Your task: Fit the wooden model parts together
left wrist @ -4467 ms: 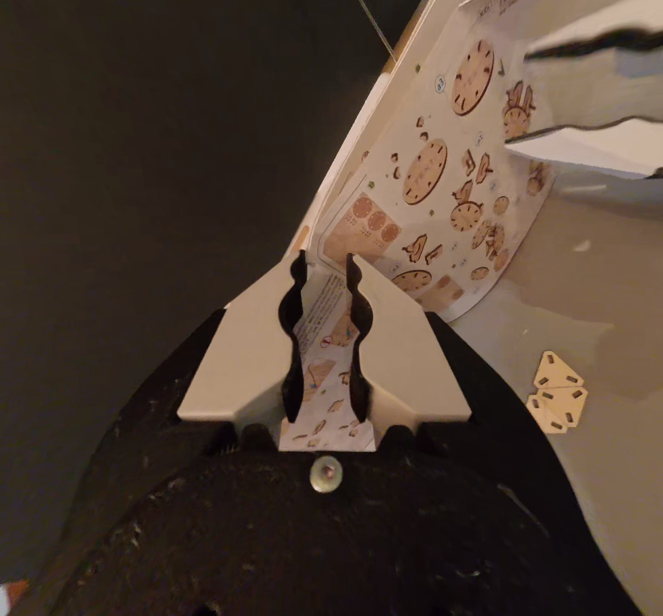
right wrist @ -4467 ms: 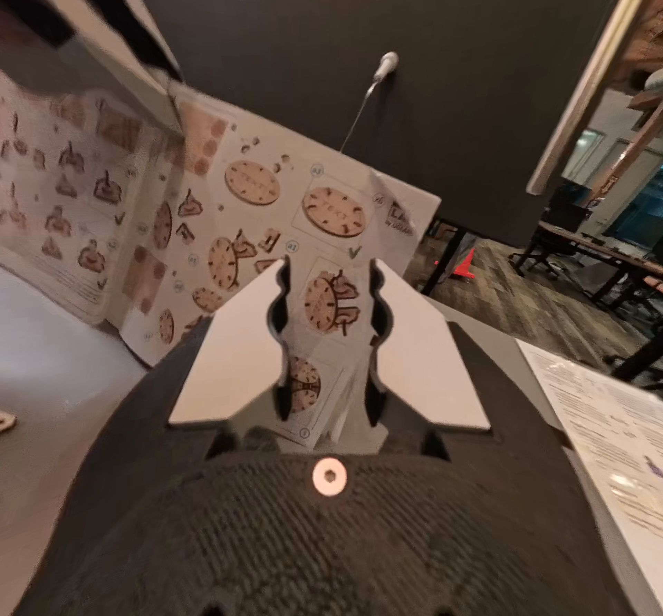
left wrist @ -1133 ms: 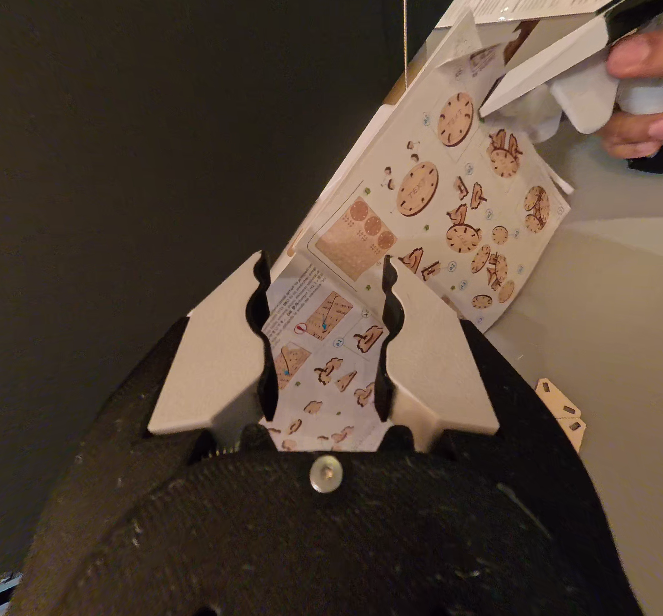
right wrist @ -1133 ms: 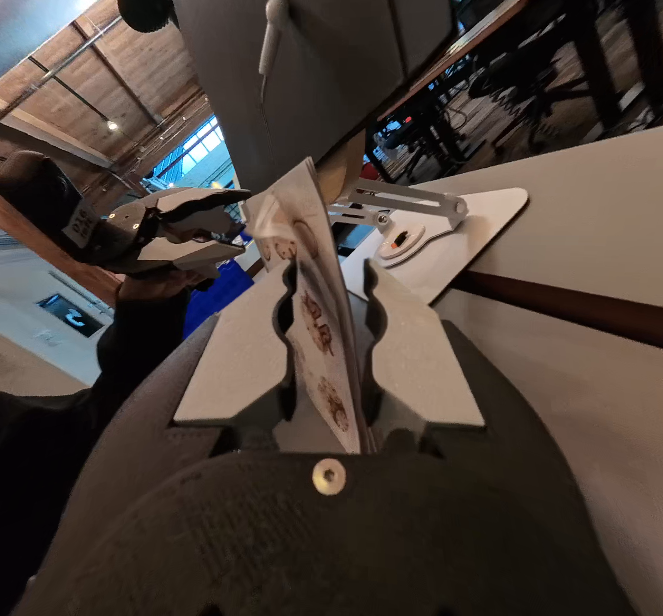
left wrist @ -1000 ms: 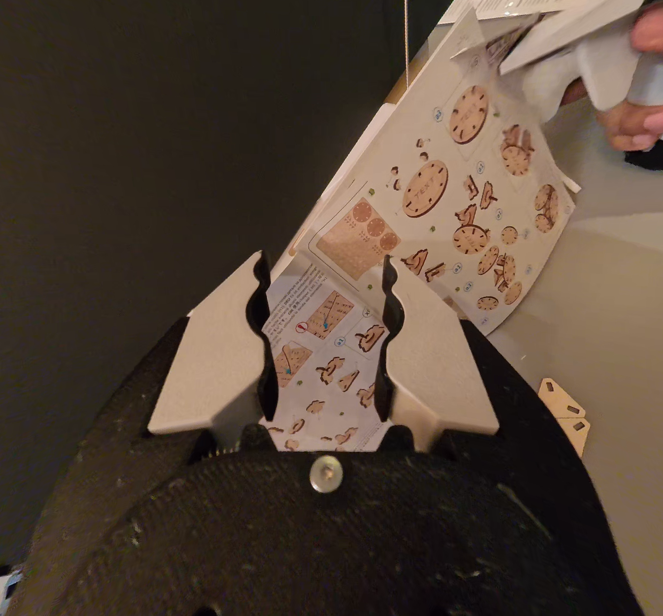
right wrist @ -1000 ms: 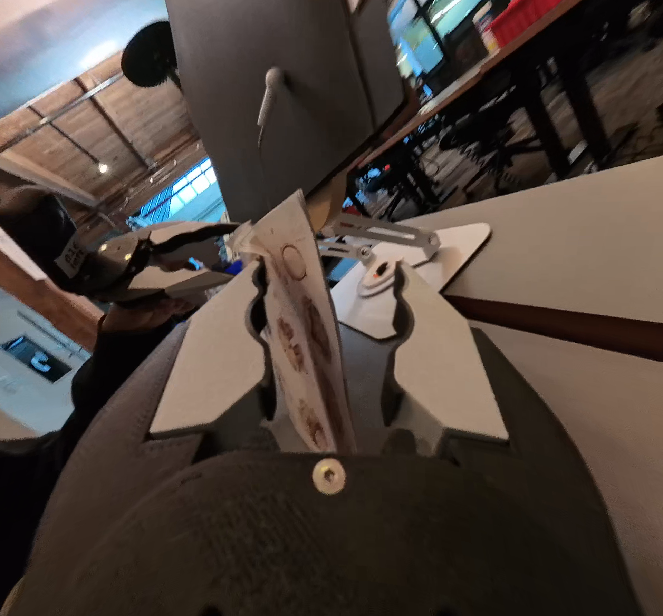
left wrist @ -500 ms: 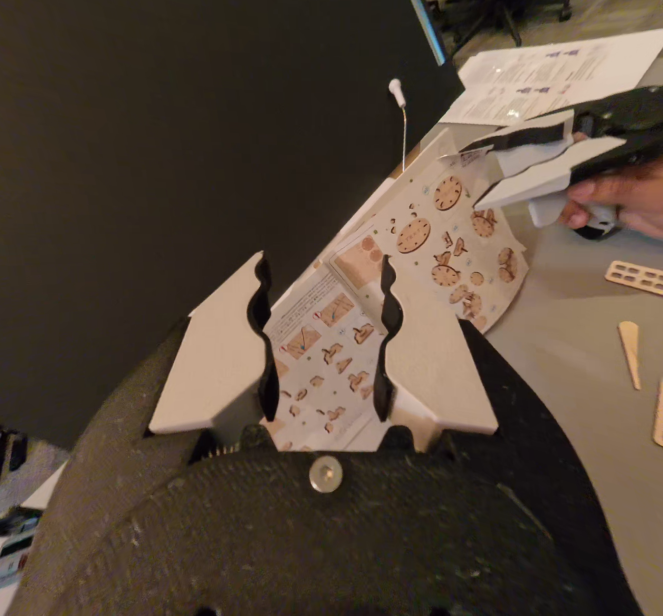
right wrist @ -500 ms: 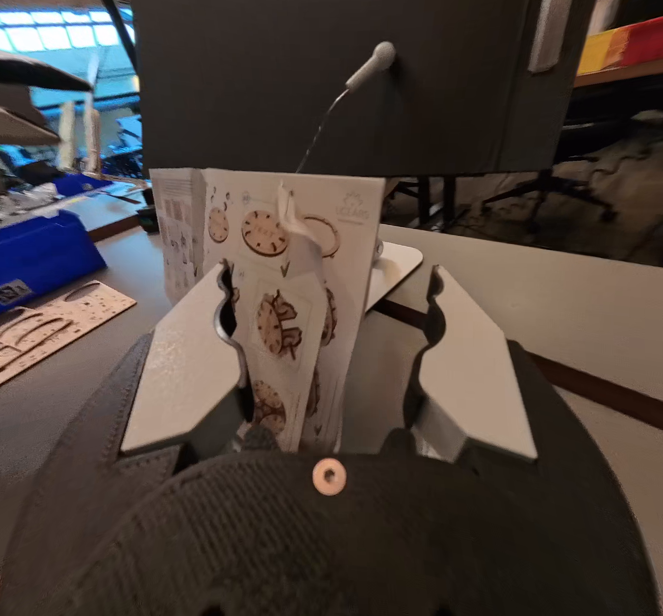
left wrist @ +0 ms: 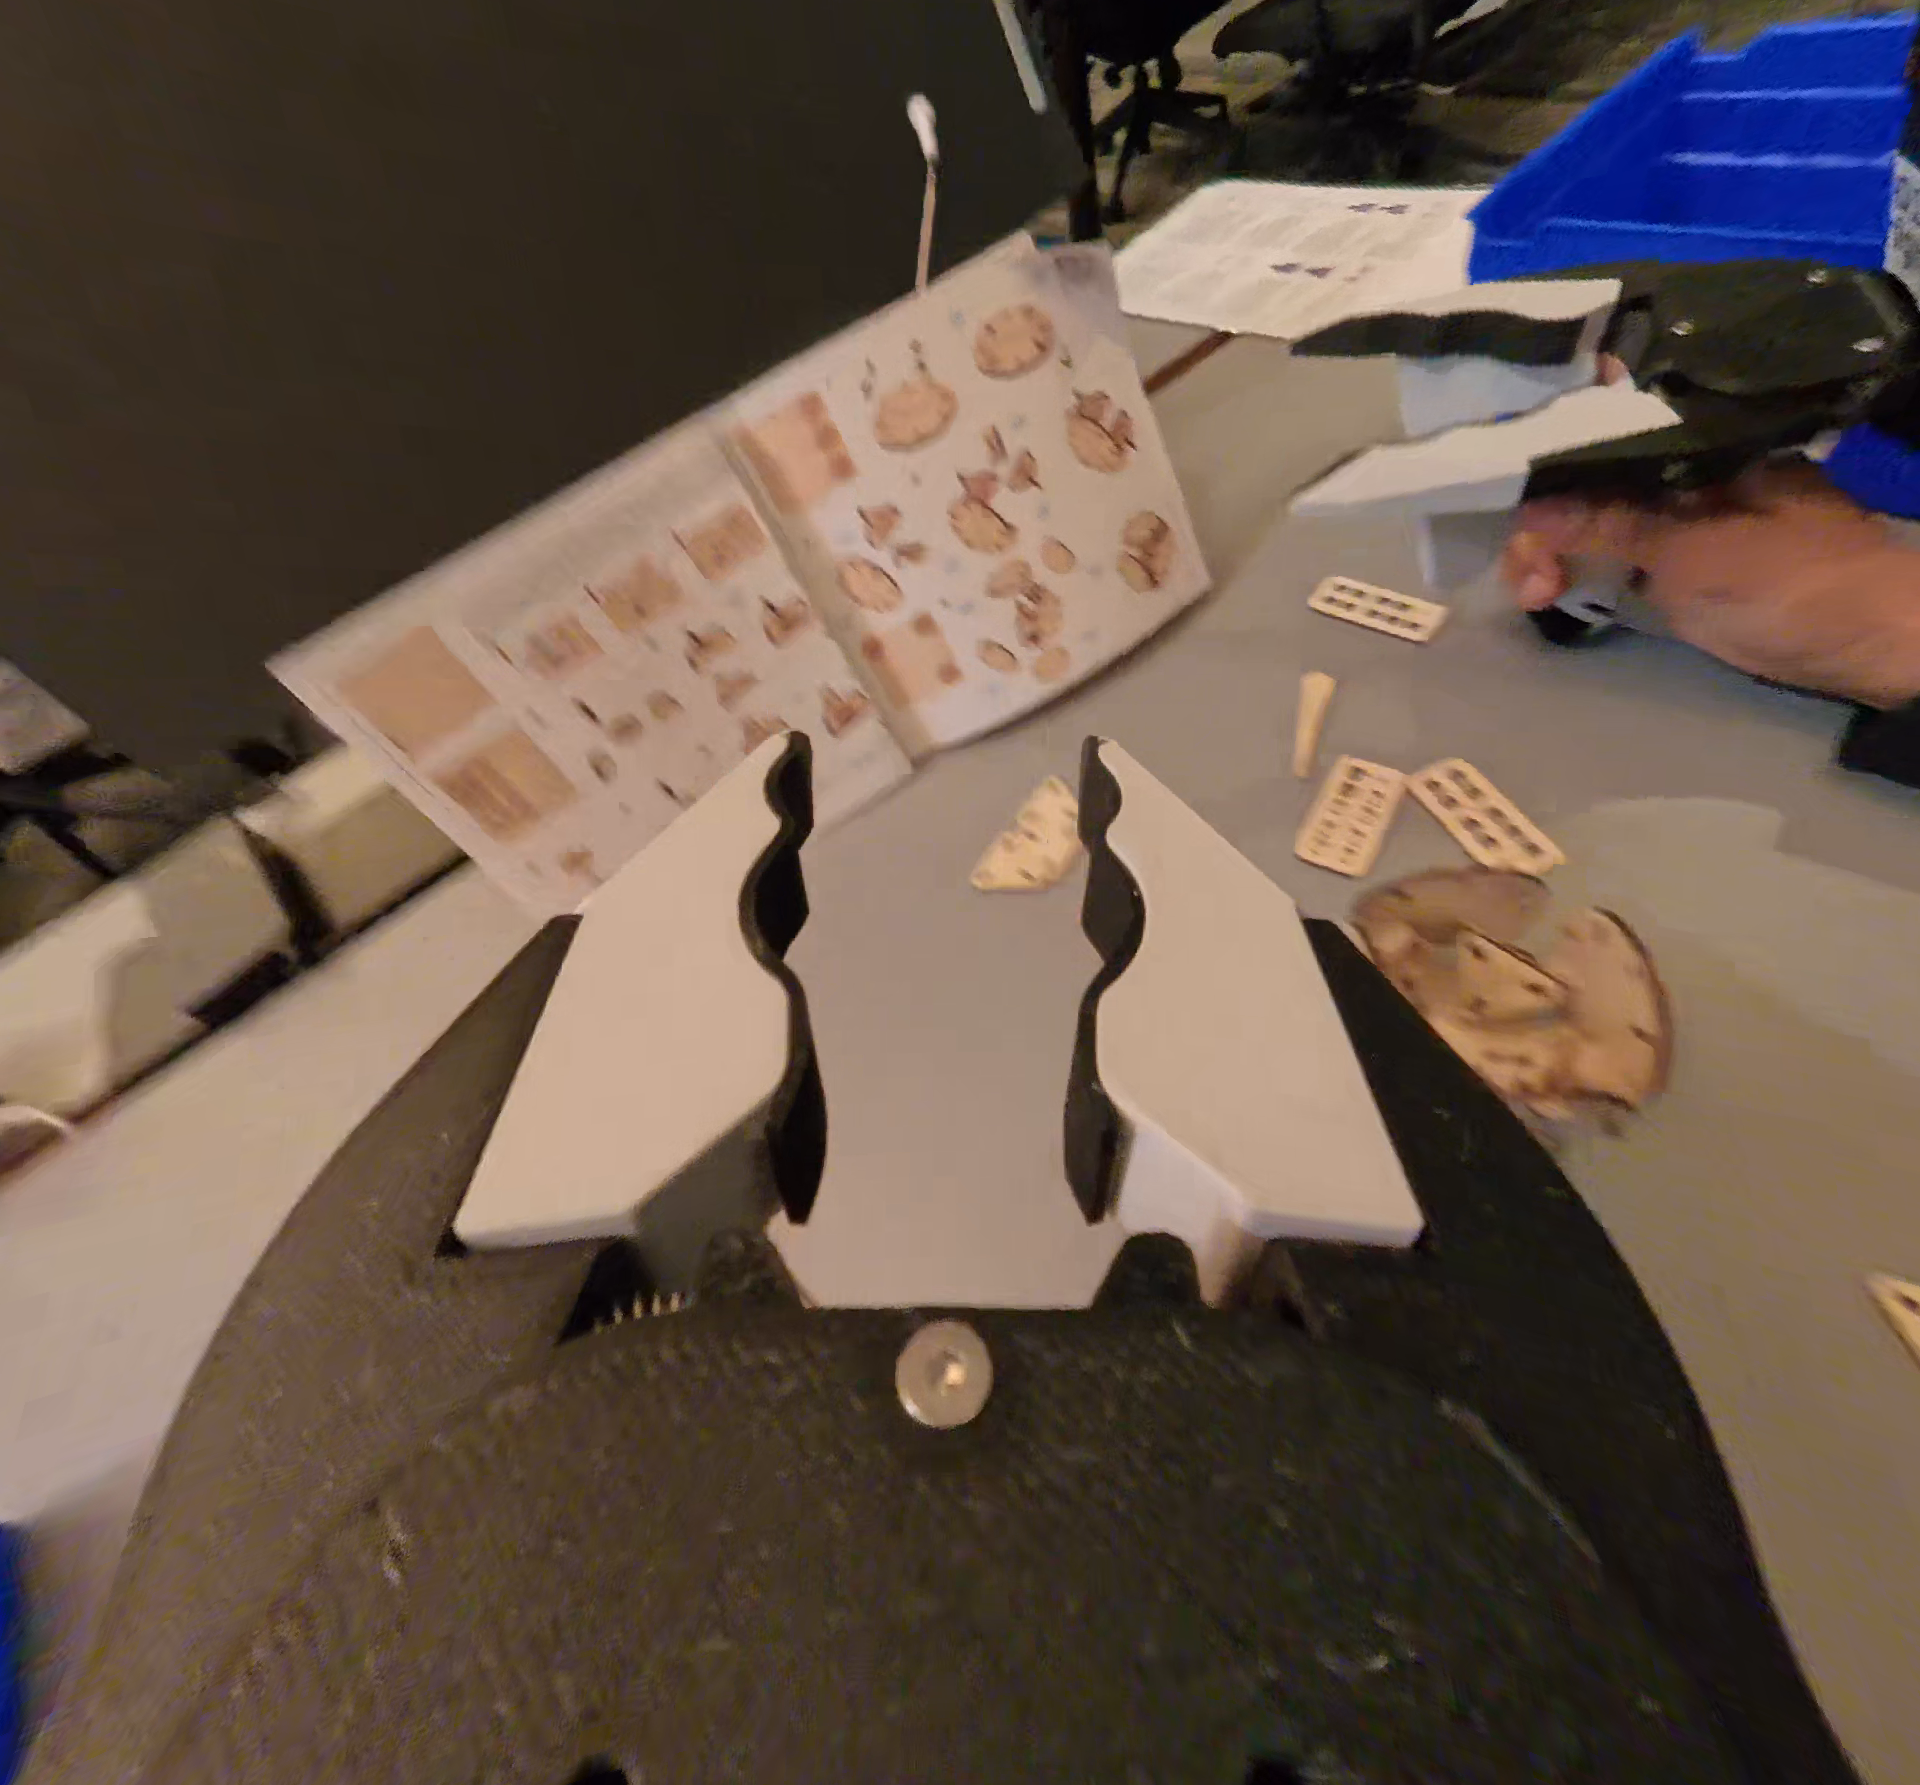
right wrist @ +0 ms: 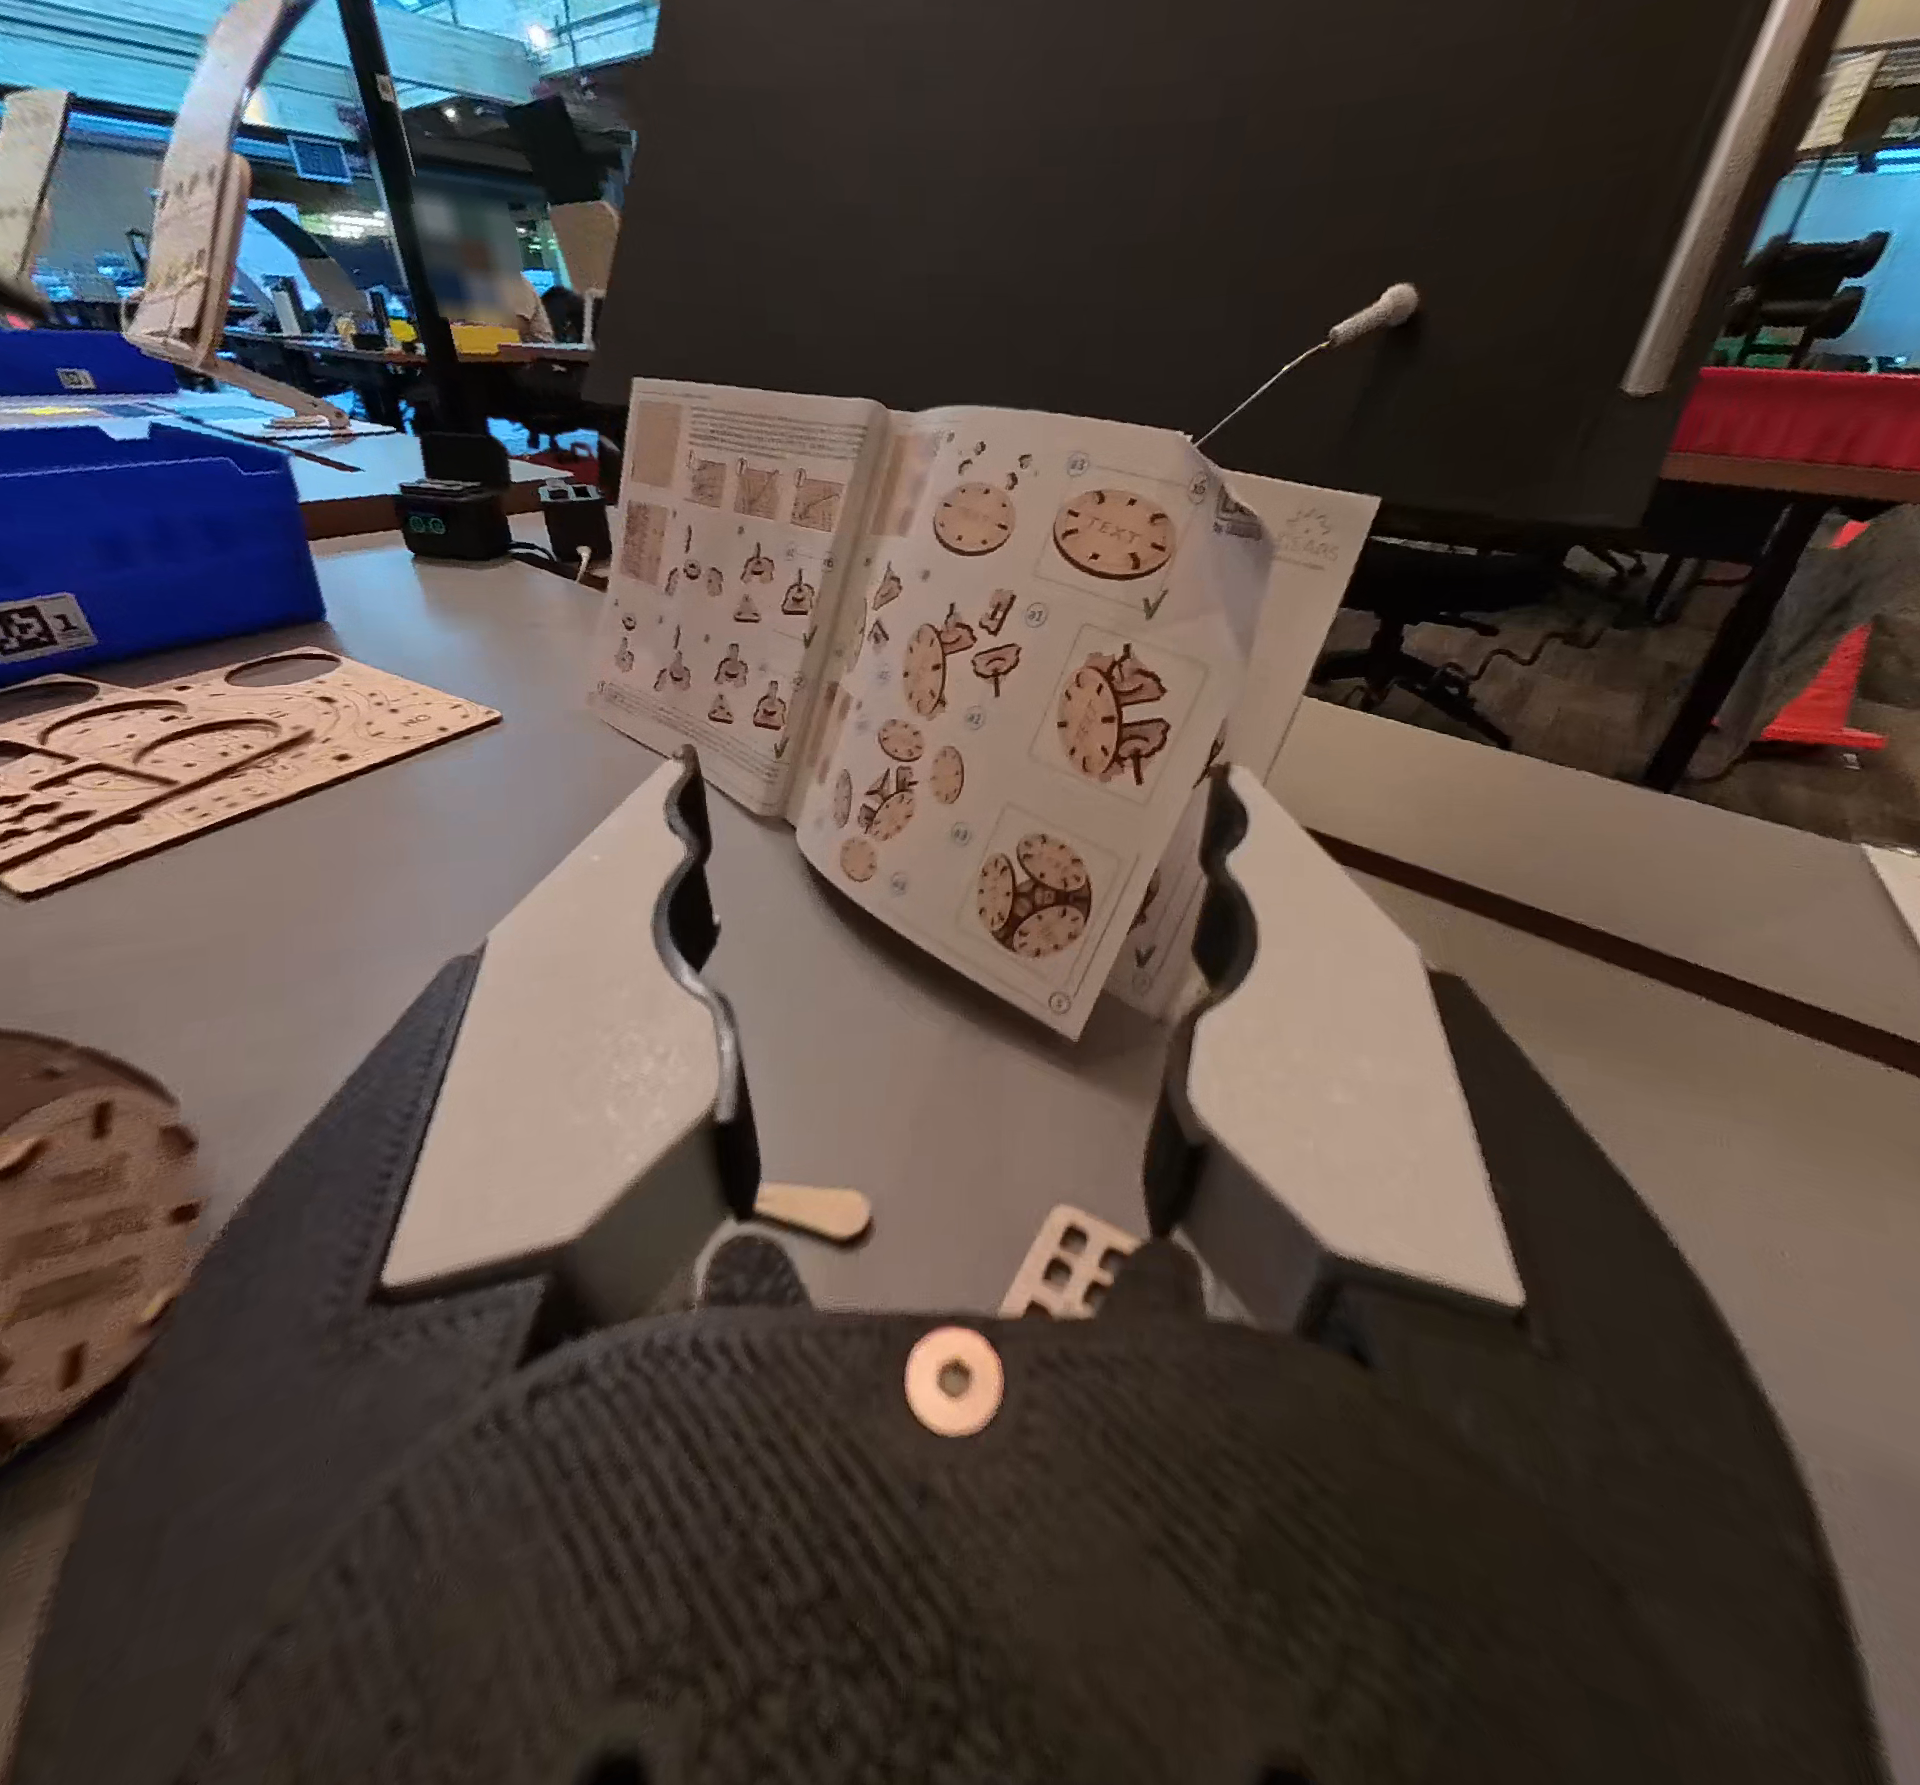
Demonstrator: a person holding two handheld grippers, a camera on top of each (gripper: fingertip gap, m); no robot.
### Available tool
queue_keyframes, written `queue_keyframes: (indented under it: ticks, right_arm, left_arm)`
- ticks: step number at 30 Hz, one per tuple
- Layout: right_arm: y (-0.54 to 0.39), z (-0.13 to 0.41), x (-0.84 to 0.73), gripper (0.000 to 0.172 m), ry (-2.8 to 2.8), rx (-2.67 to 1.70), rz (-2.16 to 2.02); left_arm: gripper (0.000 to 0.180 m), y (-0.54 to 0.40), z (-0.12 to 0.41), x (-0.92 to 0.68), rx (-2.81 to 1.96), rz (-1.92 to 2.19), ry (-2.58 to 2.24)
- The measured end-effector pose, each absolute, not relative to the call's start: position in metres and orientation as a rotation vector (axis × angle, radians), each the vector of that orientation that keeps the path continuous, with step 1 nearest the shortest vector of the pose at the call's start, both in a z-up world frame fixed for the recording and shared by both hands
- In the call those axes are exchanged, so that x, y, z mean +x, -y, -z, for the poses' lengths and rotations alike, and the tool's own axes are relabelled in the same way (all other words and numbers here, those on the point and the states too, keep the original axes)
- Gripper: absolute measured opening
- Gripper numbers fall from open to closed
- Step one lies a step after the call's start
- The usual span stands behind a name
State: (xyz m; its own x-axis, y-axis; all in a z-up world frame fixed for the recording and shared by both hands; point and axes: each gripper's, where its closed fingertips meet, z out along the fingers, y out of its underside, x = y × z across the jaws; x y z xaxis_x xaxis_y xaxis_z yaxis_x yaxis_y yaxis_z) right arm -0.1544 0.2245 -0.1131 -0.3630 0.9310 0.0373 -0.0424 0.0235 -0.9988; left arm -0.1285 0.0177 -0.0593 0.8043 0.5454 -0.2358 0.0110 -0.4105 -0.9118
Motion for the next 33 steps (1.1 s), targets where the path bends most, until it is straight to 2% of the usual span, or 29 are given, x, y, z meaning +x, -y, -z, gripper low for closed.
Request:
queue_keyframes:
  ticks: [5, 12, 15, 20, 24, 33]
  right_arm:
    - [-0.221, 0.110, -0.122, 0.086, 1.422, -0.974, -1.477]
    - [-0.211, 0.099, -0.093, 0.071, 1.367, -0.935, -1.488]
    - [-0.203, 0.102, -0.091, 0.070, 1.396, -0.929, -1.482]
    - [-0.201, 0.107, -0.091, 0.068, 1.405, -0.936, -1.470]
    - [-0.203, 0.108, -0.092, 0.068, 1.401, -0.966, -1.516]
    - [-0.196, 0.109, -0.094, 0.067, 1.425, -0.962, -1.558]
  left_arm:
    - [0.050, 0.014, 0.122, -0.078, -1.986, -0.454, 0.533]
    - [0.044, 0.050, 0.163, -0.037, -2.037, -0.355, 0.633]
    - [0.044, 0.050, 0.182, -0.029, -2.098, -0.341, 0.639]
    - [0.042, 0.047, 0.196, -0.033, -2.166, -0.385, 0.617]
    - [0.034, 0.047, 0.207, -0.032, -2.242, -0.365, 0.615]
    - [0.033, 0.050, 0.230, -0.027, -2.302, -0.301, 0.672]
